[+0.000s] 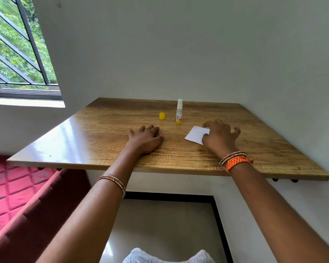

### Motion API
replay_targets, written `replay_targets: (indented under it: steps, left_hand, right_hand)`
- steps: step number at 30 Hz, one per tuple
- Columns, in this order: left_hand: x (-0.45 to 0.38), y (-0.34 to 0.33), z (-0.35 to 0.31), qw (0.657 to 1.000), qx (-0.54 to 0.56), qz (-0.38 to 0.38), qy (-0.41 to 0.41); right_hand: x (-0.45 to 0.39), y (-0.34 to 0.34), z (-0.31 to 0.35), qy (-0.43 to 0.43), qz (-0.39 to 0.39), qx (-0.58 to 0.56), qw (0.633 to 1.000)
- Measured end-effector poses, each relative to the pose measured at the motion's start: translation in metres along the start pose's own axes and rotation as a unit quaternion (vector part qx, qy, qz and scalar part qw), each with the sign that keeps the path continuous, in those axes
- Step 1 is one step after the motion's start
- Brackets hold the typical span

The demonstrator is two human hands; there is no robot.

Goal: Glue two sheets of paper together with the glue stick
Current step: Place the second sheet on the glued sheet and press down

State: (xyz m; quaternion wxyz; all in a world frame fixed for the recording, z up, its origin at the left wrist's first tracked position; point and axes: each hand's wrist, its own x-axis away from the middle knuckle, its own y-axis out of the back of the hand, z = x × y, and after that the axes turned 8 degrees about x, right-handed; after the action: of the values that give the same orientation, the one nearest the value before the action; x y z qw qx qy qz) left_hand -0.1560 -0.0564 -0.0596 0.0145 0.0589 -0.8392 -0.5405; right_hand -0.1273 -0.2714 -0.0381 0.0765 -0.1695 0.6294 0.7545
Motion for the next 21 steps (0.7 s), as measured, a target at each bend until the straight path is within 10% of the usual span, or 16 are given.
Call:
replay_targets:
  steps: [21]
  left_hand:
    - [0.0, -0.002, -0.001, 1.0, -0.008, -0.009, -0.001]
  right_hand:
    - [-0.044, -0.02, -0.057, 0.076, 0.151, -0.038, 0.985]
